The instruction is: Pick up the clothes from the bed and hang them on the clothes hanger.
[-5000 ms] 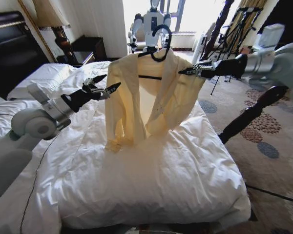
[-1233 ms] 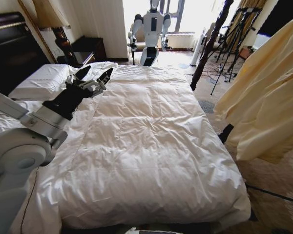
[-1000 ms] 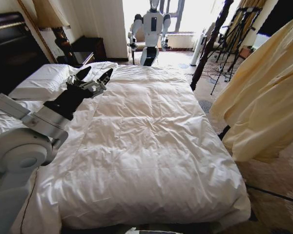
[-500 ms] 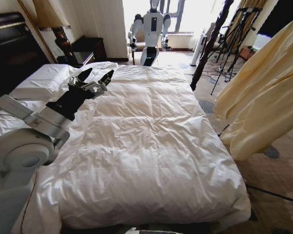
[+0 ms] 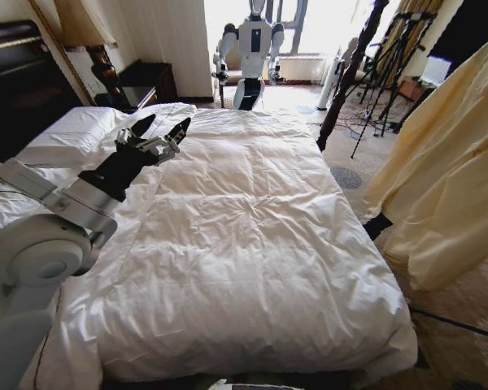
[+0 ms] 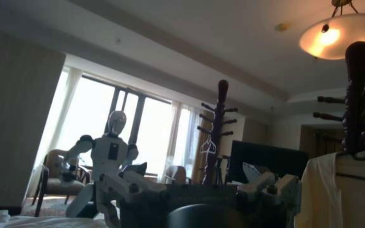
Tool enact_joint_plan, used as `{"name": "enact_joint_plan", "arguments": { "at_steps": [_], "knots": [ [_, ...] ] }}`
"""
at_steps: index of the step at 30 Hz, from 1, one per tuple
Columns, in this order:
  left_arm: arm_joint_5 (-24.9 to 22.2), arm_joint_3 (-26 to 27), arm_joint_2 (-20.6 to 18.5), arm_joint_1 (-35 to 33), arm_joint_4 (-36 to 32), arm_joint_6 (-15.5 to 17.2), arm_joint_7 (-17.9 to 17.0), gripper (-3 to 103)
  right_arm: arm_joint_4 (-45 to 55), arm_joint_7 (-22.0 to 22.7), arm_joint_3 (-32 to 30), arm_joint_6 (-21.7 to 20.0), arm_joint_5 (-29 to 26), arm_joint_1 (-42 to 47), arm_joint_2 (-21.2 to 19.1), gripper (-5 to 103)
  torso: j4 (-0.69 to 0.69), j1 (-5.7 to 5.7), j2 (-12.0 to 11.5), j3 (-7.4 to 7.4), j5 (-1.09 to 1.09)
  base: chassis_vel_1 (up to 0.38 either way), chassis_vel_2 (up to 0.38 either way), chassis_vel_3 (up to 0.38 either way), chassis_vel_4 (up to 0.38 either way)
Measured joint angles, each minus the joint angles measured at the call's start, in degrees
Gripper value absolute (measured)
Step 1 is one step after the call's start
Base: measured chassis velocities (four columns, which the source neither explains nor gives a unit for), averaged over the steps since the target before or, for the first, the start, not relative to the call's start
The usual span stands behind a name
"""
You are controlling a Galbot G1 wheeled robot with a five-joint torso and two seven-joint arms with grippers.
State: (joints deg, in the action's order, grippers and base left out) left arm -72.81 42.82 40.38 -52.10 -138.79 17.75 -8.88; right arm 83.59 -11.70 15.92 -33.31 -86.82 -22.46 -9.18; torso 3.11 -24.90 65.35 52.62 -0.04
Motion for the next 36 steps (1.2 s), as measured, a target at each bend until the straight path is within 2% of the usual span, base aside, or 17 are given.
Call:
{"name": "enact_joint_plan", "arguments": {
  "at_steps": [2,3,8,10,13,14,16,22,25,26,27,29,30,32,34,35,36],
  "knots": [
    [0.00,0.00,0.03,0.00,-0.02,0.00,0.00,100,0.37,0.00,-0.09,-0.08,0.29,0.00,-0.32,75,0.00,0.00,0.00,0.00,0.01,0.000,0.000,0.000,0.000],
    [0.00,-0.03,0.20,-0.02,-0.17,0.00,0.00,100,1.70,0.16,-0.56,-0.29,1.16,-0.01,-1.57,86,0.01,0.00,0.00,0.00,0.02,0.000,0.000,0.000,0.000],
    [0.01,0.31,0.76,-1.03,-0.78,0.00,-0.04,100,5.30,1.40,-1.31,0.02,2.54,-0.68,-4.71,99,0.00,0.00,0.00,0.00,0.02,0.000,0.000,0.000,0.000],
    [0.05,0.40,0.92,-1.30,-0.89,0.00,-0.12,100,6.50,1.76,-1.52,0.39,2.72,-0.92,-5.43,100,0.01,0.00,0.00,0.00,0.02,0.000,0.000,0.000,0.000],
    [0.67,0.17,1.69,-2.14,-1.10,0.04,-1.54,100,15.50,7.28,-1.32,3.52,1.03,-2.36,-9.33,100,0.03,0.00,0.01,-0.01,-0.02,0.000,0.000,0.000,0.000],
    [0.67,0.17,1.69,-2.14,-1.10,0.04,-1.54,100,15.50,7.28,-1.32,3.52,1.03,-2.36,-9.33,100,0.03,0.00,0.01,-0.01,-0.02,0.000,0.000,0.000,0.000],
    [2.23,-0.91,2.39,-2.52,-0.76,0.04,-3.37,100,23.61,10.94,2.06,6.85,-0.93,-5.19,-10.99,100,0.02,0.00,0.00,0.00,0.00,0.000,0.000,0.000,0.000],
    [6.90,-2.14,3.71,-4.89,-0.25,-0.67,-6.82,100,34.94,17.87,7.39,8.47,-6.34,-10.13,-11.88,100,0.01,0.00,0.00,0.01,0.00,0.000,0.000,0.000,0.000],
    [11.46,-1.59,5.40,-9.57,-0.20,-0.89,-9.11,100,44.44,24.82,18.28,10.59,-8.16,-17.31,-11.68,100,0.00,0.00,0.00,0.00,0.01,0.000,0.000,0.000,0.000],
    [13.78,-0.96,6.01,-11.98,0.00,-1.03,-9.23,100,47.50,25.78,23.81,12.08,-7.44,-20.51,-12.10,100,-0.01,0.00,0.00,0.00,0.02,0.000,0.000,0.000,0.000],
    [13.78,-0.96,6.01,-11.98,0.00,-1.03,-9.23,100,47.50,25.78,23.81,12.08,-7.44,-20.51,-12.10,100,-0.01,0.00,0.00,0.00,0.02,0.000,0.000,0.000,0.000],
    [17.10,0.00,6.87,-15.56,0.53,-1.59,-9.20,100,50.87,25.74,33.31,14.53,-4.14,-25.63,-13.41,100,-0.02,-0.01,0.00,0.01,-0.02,0.000,0.000,0.000,0.000],
    [17.10,0.00,6.87,-15.56,0.53,-1.59,-9.20,100,50.87,25.74,33.31,14.53,-4.14,-25.63,-13.41,100,-0.02,-0.01,0.00,0.01,-0.02,0.000,0.000,0.000,0.000],
    [20.62,1.32,8.07,-20.01,1.53,-3.17,-8.30,100,52.20,20.36,50.86,17.59,6.22,-34.86,-17.27,100,-0.01,-0.01,0.00,0.00,0.00,0.000,0.000,0.000,0.000],
    [22.51,2.48,9.03,-23.27,1.77,-4.18,-7.45,100,51.47,15.72,62.88,18.47,14.96,-42.05,-21.78,100,0.00,0.00,0.00,0.00,0.08,0.000,0.000,0.000,0.000],
    [22.51,2.48,9.03,-23.27,1.77,-4.18,-7.45,100,51.47,15.72,62.88,18.47,14.96,-42.05,-21.78,100,0.00,0.00,0.00,0.00,0.08,0.000,0.000,0.000,0.000],
    [22.94,2.84,9.31,-24.24,1.77,-4.34,-7.13,100,51.43,14.84,66.62,18.89,17.49,-43.92,-23.82,100,0.01,0.00,0.01,0.00,0.07,0.000,0.000,0.000,0.000]
  ]
}}
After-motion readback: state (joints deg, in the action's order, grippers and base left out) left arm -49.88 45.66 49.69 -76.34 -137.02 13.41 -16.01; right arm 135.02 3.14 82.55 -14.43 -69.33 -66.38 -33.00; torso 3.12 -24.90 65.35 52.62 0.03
